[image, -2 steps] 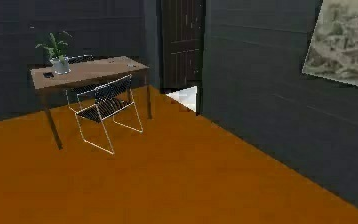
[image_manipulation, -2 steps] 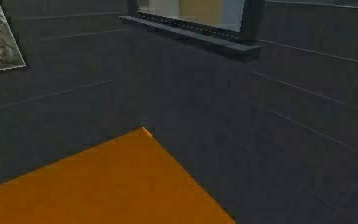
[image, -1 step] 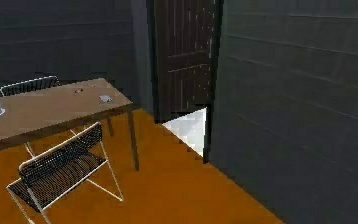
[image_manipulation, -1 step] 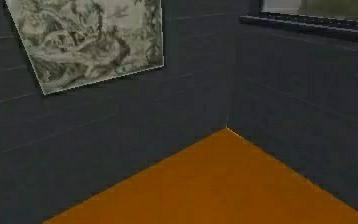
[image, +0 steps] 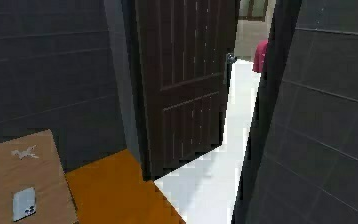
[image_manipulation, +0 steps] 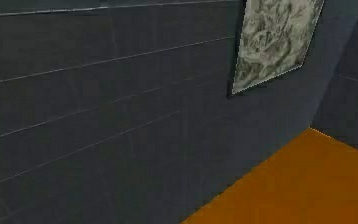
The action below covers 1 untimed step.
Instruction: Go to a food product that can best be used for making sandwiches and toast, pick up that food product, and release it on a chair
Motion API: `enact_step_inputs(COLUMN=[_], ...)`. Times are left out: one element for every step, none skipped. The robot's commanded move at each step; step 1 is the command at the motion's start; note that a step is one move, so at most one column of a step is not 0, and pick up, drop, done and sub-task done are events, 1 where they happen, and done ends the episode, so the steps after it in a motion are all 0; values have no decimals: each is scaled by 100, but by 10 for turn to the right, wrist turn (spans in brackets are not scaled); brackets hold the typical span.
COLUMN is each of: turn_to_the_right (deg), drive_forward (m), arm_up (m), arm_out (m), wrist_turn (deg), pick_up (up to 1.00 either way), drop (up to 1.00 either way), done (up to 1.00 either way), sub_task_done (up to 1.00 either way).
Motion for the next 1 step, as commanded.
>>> enact_step_inputs(turn_to_the_right=[0], drive_forward=[50], arm_up=[0], arm_out=[0], wrist_turn=[0], pick_up=[0], drop=[0], done=[0], sub_task_done=[0])
